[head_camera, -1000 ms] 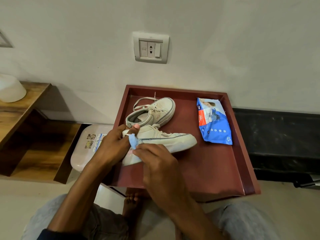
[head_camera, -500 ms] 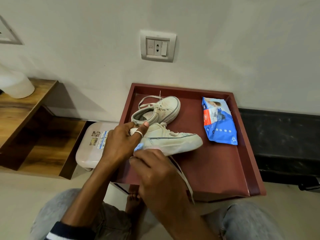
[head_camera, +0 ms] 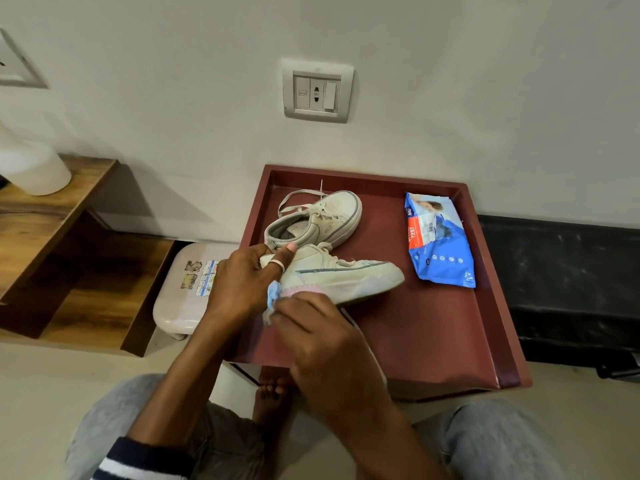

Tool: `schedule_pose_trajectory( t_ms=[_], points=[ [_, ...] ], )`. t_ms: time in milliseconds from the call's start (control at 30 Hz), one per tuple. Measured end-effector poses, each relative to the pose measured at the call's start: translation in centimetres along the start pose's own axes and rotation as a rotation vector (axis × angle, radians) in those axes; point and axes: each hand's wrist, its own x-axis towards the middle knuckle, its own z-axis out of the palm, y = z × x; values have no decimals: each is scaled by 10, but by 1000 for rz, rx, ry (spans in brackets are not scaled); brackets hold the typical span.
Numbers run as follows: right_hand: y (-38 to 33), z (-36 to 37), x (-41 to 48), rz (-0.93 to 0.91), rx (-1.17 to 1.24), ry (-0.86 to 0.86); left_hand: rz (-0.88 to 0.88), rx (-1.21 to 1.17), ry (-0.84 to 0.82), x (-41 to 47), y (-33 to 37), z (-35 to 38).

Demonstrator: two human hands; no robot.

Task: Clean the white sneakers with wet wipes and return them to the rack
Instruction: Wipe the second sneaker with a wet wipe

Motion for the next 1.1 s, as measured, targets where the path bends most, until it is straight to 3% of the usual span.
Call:
schedule_pose_trajectory(
  t_ms=[200,267,433,567,833,1000,1100],
  points=[
    [43,-5,-7,335,76,231,14,89,13,-2,7,-3],
    [26,-2,-3,272,112,229,13,76,14,-1,5,-2],
    [-6,9,0,3,119,4,-4,33,-11,1,-1,-1],
    [31,3,-8,148,101,172,16,84,-7,-1,4,-3],
    [96,-18,-23,457,-98,175,-18,107,-36,-2,8,-6],
    [42,0,-5,361,50,169,-34,111,-21,-3,7,-5],
    [44,0,-4,380,140,171,-39,104,-24,-3,7,-6]
  ],
)
